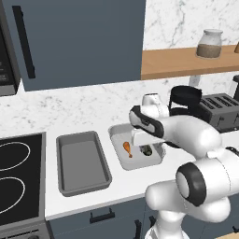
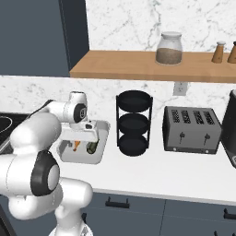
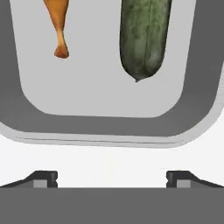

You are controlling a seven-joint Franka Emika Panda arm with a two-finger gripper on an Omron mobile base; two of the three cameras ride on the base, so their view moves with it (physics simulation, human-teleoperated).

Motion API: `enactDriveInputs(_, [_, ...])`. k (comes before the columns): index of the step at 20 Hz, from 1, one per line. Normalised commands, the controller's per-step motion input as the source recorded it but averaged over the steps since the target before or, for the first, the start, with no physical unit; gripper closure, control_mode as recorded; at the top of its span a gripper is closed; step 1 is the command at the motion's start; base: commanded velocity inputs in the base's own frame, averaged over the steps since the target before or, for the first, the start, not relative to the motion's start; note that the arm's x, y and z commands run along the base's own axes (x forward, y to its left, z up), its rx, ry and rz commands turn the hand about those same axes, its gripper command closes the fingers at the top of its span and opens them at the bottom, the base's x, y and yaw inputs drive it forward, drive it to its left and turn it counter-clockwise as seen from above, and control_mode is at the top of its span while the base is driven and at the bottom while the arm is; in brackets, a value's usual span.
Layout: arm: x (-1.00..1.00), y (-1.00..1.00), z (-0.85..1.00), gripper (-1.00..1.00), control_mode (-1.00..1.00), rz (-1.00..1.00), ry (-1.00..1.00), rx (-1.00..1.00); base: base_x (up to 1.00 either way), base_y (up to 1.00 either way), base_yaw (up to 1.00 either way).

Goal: Place one cucumber and one chicken drumstick in each tupperware on the nearby counter, to pack two identical lunches.

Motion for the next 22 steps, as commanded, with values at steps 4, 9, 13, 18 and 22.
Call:
enactDriveInputs(4, [-0.7, -0.35, 0.58, -1.0, -1.0, 0.0, 0.0, 0.0, 0.0, 0.0, 0.0])
enactDriveInputs(9, [-0.64, -0.1, 0.83, -1.0, -1.0, 0.0, -0.03, 0.02, 0.0, 0.0, 0.0])
enactDriveInputs(13, [-0.75, 0.0, 0.77, -1.0, -1.0, 0.0, -0.18, 0.01, 0.0, 0.0, 0.0])
enactDriveInputs(18, [-0.95, 0.0, 0.46, -1.0, -1.0, 0.02, -0.27, 0.0, 0.0, 0.0, 0.0])
enactDriveInputs(22, [-0.22, 0.0, 0.07, -1.0, -1.0, 0.01, -0.07, 0.0, 0.0, 0.0, 0.0])
